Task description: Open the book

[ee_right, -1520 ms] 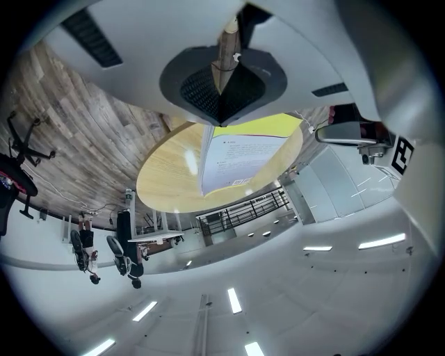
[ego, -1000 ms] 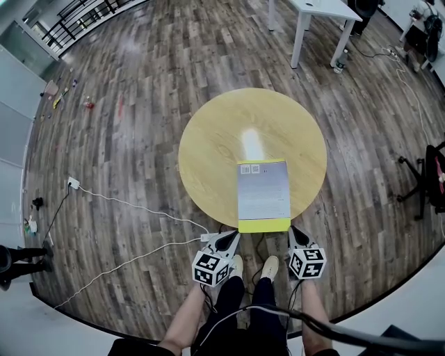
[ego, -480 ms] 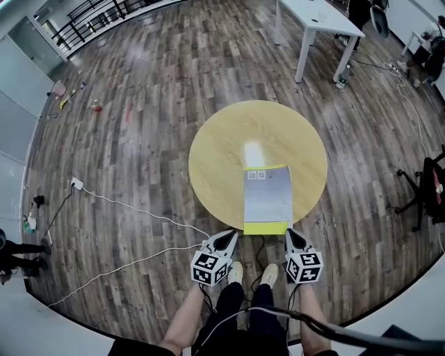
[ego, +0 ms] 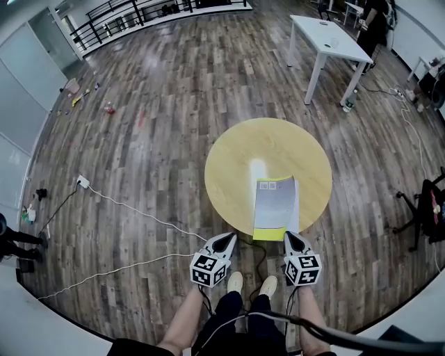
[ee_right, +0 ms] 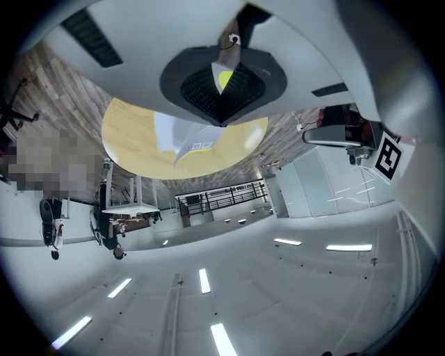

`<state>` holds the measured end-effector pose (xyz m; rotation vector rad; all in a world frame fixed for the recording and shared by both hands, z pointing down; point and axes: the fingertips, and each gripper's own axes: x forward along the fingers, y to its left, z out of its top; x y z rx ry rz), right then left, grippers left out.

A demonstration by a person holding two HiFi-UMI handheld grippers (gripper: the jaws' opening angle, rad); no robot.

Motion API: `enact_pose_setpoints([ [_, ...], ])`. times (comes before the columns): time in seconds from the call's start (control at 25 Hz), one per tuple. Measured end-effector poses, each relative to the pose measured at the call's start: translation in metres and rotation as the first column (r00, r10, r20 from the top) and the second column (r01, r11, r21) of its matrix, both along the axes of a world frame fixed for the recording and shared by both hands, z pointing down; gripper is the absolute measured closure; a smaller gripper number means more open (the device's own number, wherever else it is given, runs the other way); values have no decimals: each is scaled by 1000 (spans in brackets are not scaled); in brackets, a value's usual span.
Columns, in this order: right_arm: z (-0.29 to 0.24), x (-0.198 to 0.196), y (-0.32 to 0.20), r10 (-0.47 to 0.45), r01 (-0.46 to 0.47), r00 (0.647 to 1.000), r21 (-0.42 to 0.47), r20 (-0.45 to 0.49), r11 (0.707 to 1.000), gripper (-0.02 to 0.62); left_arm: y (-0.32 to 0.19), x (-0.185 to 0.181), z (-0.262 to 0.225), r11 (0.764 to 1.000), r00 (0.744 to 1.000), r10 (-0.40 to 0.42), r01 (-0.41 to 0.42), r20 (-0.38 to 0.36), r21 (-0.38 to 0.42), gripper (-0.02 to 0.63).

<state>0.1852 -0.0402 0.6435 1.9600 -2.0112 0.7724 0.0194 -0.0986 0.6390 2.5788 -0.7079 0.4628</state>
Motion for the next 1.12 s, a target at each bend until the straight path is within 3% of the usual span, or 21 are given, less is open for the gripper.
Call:
enact_pose_setpoints([
  [0.56, -23, -65, -31, -135, 136, 990, 27, -34, 990, 592, -11, -53, -26, 996, 996, -87, 88, -32, 32, 607],
  [1.12, -13, -124, -58, -243, 243, 970, 5, -31, 970, 592, -24, -114, -13, 982, 981, -190, 191, -27, 11, 607],
])
